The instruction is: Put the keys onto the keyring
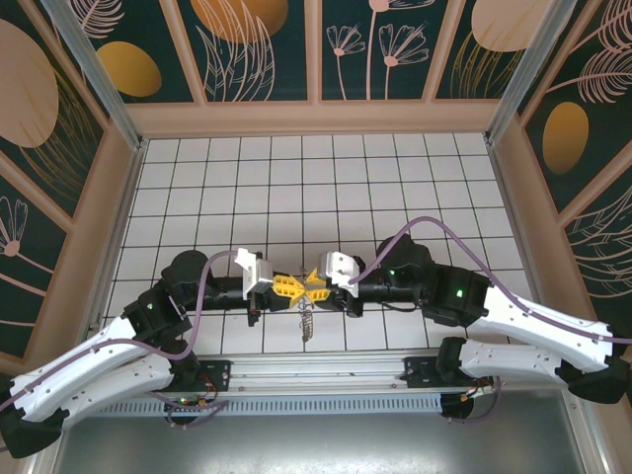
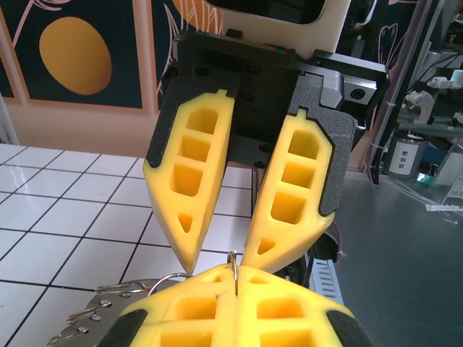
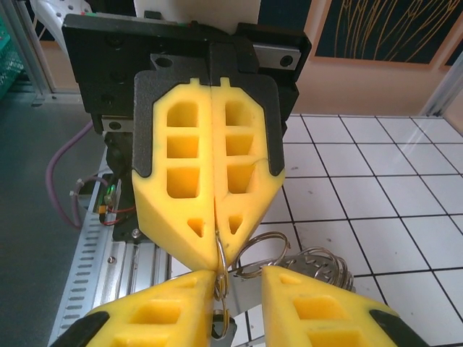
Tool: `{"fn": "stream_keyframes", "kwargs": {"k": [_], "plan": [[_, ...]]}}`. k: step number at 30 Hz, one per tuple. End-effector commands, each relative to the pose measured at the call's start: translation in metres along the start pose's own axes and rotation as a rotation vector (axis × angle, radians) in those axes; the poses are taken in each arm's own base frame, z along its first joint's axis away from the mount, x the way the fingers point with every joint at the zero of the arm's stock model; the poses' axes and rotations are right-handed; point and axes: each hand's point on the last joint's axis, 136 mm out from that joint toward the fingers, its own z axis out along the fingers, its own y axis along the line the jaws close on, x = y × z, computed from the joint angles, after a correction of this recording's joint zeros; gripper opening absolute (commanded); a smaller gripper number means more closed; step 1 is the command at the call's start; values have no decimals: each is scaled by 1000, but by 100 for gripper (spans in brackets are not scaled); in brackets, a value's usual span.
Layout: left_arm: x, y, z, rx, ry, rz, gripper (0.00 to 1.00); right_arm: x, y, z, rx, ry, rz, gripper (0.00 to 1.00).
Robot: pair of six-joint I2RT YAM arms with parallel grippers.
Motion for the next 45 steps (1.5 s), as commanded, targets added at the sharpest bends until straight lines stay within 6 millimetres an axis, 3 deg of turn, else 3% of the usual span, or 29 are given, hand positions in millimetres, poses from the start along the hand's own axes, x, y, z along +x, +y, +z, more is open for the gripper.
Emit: {"fn": "stream_keyframes", "kwargs": {"k": [1,3,10,15,18,26,34,40,45], "plan": [[-32,-17,-4,77,-114,69,0,-8,-2,6,10,-49,6,23],[-34,-18,-5,81,-118,74,0,-7,1,7,-4,-48,9,21],[-40,-20,-6,87,-144,88,0,-2,2,11,-25,-28,21,0],[-38,-15,-3,64,-127,74,0,-5,-5,7,18,-36,6,0],[-28,-1,2,1,-50,43,0,-6,-13,2,65,-25,-7,0],[6,29,13,-118,210,-17,5,16,-29,16,104,187,-30,0],[18,32,19,-107,272,-26,0,26,-36,22,120,284,-52,0],[-8,14,10,-53,109,15,0,9,-23,14,74,153,-27,0],[-27,1,2,-13,-5,52,0,0,-12,6,42,41,-8,17]]}}
